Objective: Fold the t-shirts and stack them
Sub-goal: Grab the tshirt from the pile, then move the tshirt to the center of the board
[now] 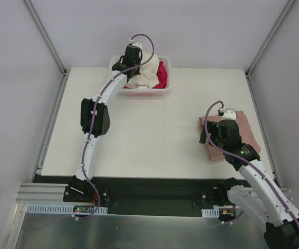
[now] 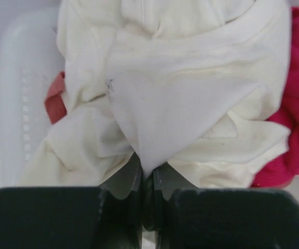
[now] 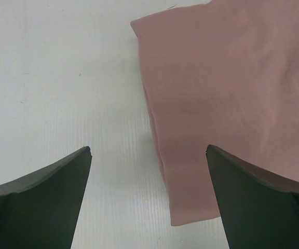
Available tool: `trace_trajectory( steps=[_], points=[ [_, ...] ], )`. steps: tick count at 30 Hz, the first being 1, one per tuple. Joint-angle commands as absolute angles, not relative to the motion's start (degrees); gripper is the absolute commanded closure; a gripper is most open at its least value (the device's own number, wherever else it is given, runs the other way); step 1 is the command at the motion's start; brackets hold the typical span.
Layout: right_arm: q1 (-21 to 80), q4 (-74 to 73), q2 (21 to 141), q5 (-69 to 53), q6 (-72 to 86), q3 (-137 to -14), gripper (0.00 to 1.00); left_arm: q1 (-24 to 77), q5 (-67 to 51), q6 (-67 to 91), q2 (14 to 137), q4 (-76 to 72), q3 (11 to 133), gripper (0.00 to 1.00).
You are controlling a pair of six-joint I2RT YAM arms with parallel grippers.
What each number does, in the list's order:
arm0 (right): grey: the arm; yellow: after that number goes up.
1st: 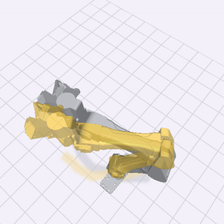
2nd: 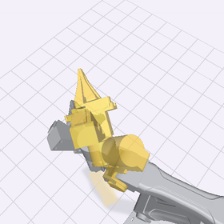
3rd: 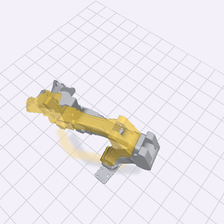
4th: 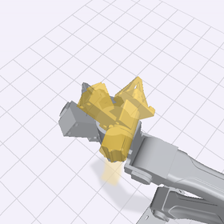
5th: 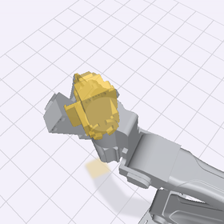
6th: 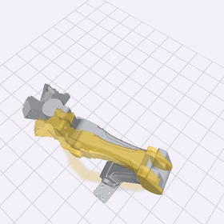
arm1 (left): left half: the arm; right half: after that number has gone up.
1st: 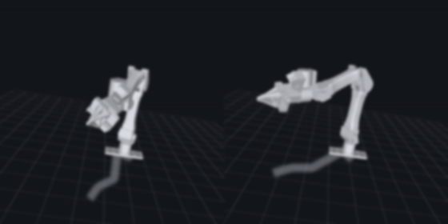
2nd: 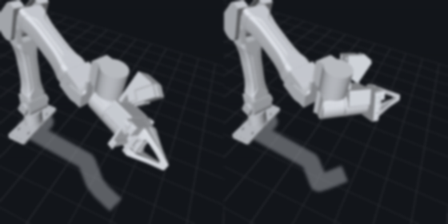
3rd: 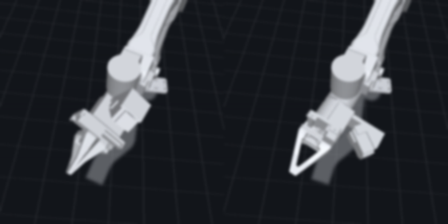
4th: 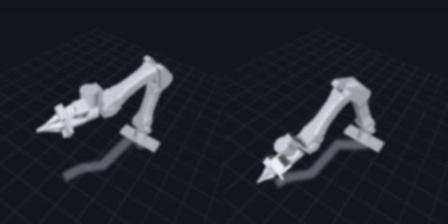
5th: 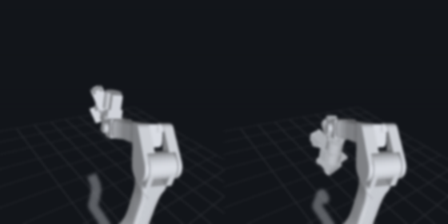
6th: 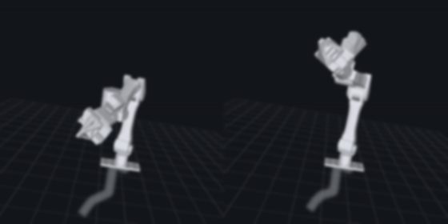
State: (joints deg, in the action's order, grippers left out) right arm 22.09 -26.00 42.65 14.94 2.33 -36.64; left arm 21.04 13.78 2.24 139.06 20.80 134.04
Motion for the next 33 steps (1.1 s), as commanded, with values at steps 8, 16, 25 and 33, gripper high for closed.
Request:
trace_trajectory(
  steps=[8,16,25,33],
  points=[
    [21.9,-25.5,40.6,14.8,2.5,-38.0,0.03,25.6,14.7,-1.0,113.1,16.6,132.7,1.00],
    [21.8,-25.1,38.6,14.4,3.3,-37.5,0.03,33.5,7.4,-0.5,94.7,16.5,126.2,1.00],
    [21.9,-24.9,36.7,13.7,4.0,-36.9,0.03,34.7,-18.5,10.1,80.3,16.6,120.4,1.00],
    [21.9,-24.9,37.2,13.8,4.3,-37.0,0.03,34.7,-18.2,13.8,78.7,15.8,113.3,1.00]
  ],
)
